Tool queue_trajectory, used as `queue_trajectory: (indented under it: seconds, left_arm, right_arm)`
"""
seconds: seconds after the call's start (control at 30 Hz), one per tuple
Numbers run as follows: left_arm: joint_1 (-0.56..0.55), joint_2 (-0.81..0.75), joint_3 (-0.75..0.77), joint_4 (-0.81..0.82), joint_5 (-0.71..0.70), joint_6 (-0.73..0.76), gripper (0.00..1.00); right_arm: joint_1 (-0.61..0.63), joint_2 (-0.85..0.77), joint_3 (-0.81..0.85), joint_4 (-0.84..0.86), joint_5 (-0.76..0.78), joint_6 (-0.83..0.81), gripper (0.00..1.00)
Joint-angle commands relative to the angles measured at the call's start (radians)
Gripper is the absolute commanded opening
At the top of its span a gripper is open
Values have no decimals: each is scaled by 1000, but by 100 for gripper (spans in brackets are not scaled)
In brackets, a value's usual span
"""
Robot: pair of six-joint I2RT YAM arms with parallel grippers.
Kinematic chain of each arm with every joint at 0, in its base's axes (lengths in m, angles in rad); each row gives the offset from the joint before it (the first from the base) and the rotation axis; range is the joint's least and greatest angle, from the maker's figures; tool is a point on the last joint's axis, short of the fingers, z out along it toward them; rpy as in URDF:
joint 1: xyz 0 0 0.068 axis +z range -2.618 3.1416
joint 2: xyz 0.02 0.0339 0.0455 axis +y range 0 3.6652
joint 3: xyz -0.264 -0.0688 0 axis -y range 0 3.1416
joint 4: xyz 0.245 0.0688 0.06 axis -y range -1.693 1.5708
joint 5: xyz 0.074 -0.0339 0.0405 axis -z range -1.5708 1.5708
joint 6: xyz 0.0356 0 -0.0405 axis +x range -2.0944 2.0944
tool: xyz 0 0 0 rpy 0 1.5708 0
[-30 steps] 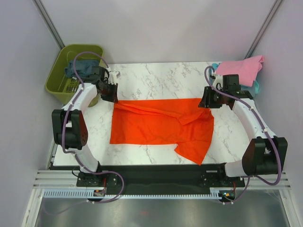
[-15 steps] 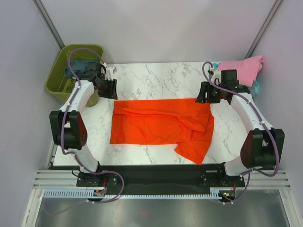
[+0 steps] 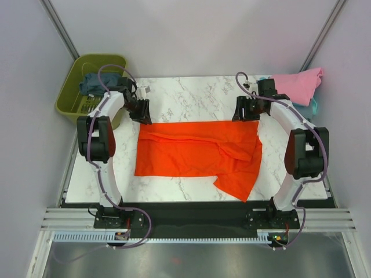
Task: Fold and stack the t-shirts
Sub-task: Fold the tshirt
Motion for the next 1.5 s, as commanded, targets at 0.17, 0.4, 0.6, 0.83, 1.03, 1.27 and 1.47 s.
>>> queue_trajectory:
  seconds: [0.17, 0.4, 0.6, 0.83, 1.03, 1.27, 1.47]
  left_arm:
    - [-5, -89, -79, -52, 71, -6, 38]
    - [-5, -218, -292, -135, 68, 23, 35]
    - [-2, -302, -340, -135, 68, 23, 35]
    - [-2, -158, -91, -144, -16, 29, 34]
    - [-5, -98, -62, -144, 28, 12, 32]
    - [-14, -147, -159, -164, 97, 15, 32]
    - [-20, -109, -197, -155, 126, 4, 31]
  right_arm:
    - [13, 184, 129, 45, 10, -19, 65]
    - [38, 256, 208, 45, 4, -19, 65]
    - [42, 256, 235, 37, -7, -19, 64]
    - [41, 181, 184, 1, -7, -44, 64]
    - [50, 73, 135, -71, -4, -163, 61]
    - [157, -150, 46, -145, 87, -393, 57]
    - [305, -205, -20, -243, 68, -465, 53]
